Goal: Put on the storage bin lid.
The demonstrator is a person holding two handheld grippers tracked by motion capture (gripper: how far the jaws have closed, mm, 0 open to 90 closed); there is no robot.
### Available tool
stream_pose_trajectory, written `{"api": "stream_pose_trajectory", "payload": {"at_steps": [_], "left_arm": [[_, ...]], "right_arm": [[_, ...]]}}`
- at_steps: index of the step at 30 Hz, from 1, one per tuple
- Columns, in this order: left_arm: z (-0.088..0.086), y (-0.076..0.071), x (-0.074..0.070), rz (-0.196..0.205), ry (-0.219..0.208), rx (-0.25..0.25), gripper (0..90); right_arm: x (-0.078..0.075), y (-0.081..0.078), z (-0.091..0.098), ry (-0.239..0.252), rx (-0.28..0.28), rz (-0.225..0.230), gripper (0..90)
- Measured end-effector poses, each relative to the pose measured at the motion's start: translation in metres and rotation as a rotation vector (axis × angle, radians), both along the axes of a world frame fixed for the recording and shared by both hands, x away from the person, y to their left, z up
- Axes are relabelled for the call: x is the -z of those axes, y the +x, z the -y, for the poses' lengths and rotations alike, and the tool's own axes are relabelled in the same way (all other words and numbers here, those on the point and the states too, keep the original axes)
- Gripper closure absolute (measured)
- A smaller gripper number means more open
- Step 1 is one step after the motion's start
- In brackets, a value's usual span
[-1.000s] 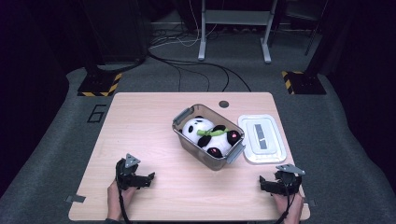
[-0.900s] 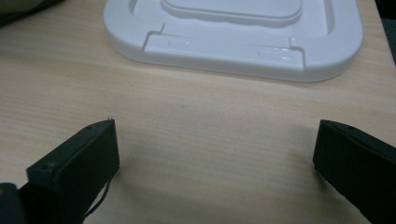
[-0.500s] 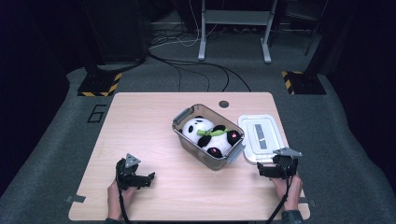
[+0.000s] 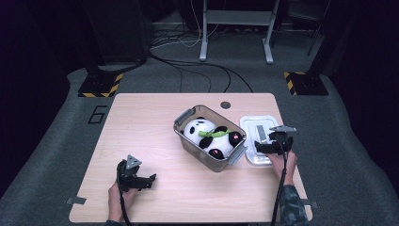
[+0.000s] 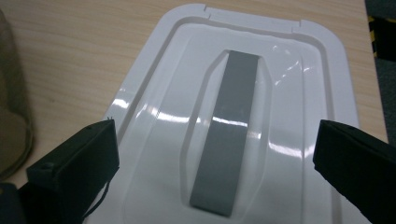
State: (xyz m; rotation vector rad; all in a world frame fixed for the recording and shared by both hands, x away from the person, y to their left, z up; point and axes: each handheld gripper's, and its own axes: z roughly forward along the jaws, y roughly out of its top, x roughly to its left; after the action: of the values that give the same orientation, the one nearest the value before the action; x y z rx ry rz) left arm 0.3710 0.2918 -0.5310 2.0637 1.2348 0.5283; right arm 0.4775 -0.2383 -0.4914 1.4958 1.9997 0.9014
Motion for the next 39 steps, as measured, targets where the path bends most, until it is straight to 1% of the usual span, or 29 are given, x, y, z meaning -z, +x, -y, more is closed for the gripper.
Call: {"api": "stream_pose_trajectory", "payload": {"at_steps": [2, 3, 4, 5, 6, 7, 8, 9, 10, 13, 14, 15, 18, 19, 20, 21, 24, 25, 27, 28, 29, 31, 33, 34, 37, 38, 39], "left_arm": [[0.000, 0.000, 0.000, -0.001, 0.001, 0.001, 0.0], [0.000, 0.000, 0.000, 0.000, 0.000, 0.000, 0.0], [0.000, 0.000, 0.000, -0.004, 0.000, -0.001, 0.0], [0.000, 0.000, 0.000, 0.001, 0.000, 0.001, 0.0], [0.000, 0.000, 0.000, -0.001, 0.001, 0.002, 0.0], [0.000, 0.000, 0.000, -0.003, 0.000, 0.001, 0.0], [0.000, 0.000, 0.000, -0.003, 0.001, 0.002, 0.0], [0.000, 0.000, 0.000, -0.003, 0.000, 0.002, 0.0], [0.000, 0.000, 0.000, -0.003, 0.001, 0.002, 0.0], [0.000, -0.001, 0.000, -0.003, 0.000, -0.001, 0.0], [0.000, 0.000, 0.000, -0.003, 0.001, 0.002, 0.0], [0.000, 0.000, 0.000, -0.003, 0.000, 0.002, 0.0], [0.000, 0.000, 0.000, -0.003, 0.000, 0.001, 0.0], [0.000, 0.000, 0.000, -0.003, 0.000, 0.002, 0.0], [0.000, 0.000, 0.000, -0.003, 0.001, 0.002, 0.0], [0.000, 0.000, 0.000, -0.003, 0.002, 0.003, 0.0], [0.000, 0.000, 0.000, -0.003, 0.001, 0.003, 0.0], [0.000, 0.000, 0.000, -0.003, 0.001, 0.002, 0.0], [0.000, 0.000, 0.000, -0.003, 0.000, 0.002, 0.0], [0.000, 0.000, 0.000, -0.003, 0.000, 0.003, 0.0], [0.000, 0.000, 0.000, -0.003, 0.000, 0.003, 0.0], [0.000, 0.000, 0.000, -0.003, 0.000, 0.003, 0.0], [0.000, 0.000, 0.000, -0.006, 0.001, 0.005, 0.0], [0.000, 0.000, 0.000, -0.003, 0.001, 0.003, 0.0], [0.000, 0.000, 0.000, -0.003, 0.000, 0.003, 0.0], [0.000, 0.000, 0.000, -0.006, 0.000, 0.005, 0.0], [0.000, 0.000, 0.000, -0.003, 0.000, 0.003, 0.0]], "right_arm": [[0.000, 0.010, -0.001, -0.001, 0.008, -0.013, 0.0], [0.001, 0.017, -0.001, -0.001, 0.025, -0.018, 2.9], [0.003, 0.019, -0.002, -0.021, 0.045, 0.002, 10.9], [0.004, 0.021, -0.001, -0.028, 0.055, 0.016, 17.8], [0.007, 0.025, 0.000, -0.026, 0.057, 0.012, 20.9], [0.009, 0.029, 0.000, -0.032, 0.072, -0.007, 23.8], [0.012, 0.033, 0.000, -0.027, 0.076, -0.024, 29.9], [0.014, 0.037, 0.000, -0.015, 0.085, -0.050, 32.5], [0.015, 0.038, 0.000, -0.031, 0.094, -0.042, 34.9], [0.015, 0.038, -0.002, -0.046, 0.115, -0.030, 43.4], [0.015, 0.038, -0.002, -0.047, 0.107, -0.027, 44.8], [0.015, 0.038, -0.002, -0.050, 0.113, -0.028, 46.1], [0.014, 0.036, -0.007, -0.079, 0.109, -0.028, 53.0], [0.014, 0.036, -0.008, -0.072, 0.104, -0.035, 59.1], [0.014, 0.036, -0.009, -0.060, 0.103, -0.036, 59.9], [0.014, 0.036, -0.009, -0.051, 0.101, -0.037, 62.8], [0.015, 0.035, -0.006, -0.005, 0.108, -0.046, 64.0], [0.015, 0.035, -0.004, 0.006, 0.102, -0.043, 64.4], [0.015, 0.034, -0.003, 0.002, 0.112, -0.034, 65.5], [0.015, 0.034, -0.002, 0.014, 0.117, -0.033, 66.2], [0.015, 0.033, -0.001, 0.029, 0.112, -0.033, 66.3], [0.014, 0.033, 0.001, 0.025, 0.103, -0.031, 66.4], [0.011, 0.030, 0.003, 0.038, 0.093, -0.045, 66.4], [0.010, 0.029, 0.004, 0.035, 0.083, -0.042, 66.4], [0.005, 0.024, 0.007, 0.054, 0.074, -0.032, 66.4], [0.003, 0.022, 0.007, 0.058, 0.076, -0.029, 66.4], [0.001, 0.021, 0.008, 0.056, 0.068, -0.025, 66.4]]}}
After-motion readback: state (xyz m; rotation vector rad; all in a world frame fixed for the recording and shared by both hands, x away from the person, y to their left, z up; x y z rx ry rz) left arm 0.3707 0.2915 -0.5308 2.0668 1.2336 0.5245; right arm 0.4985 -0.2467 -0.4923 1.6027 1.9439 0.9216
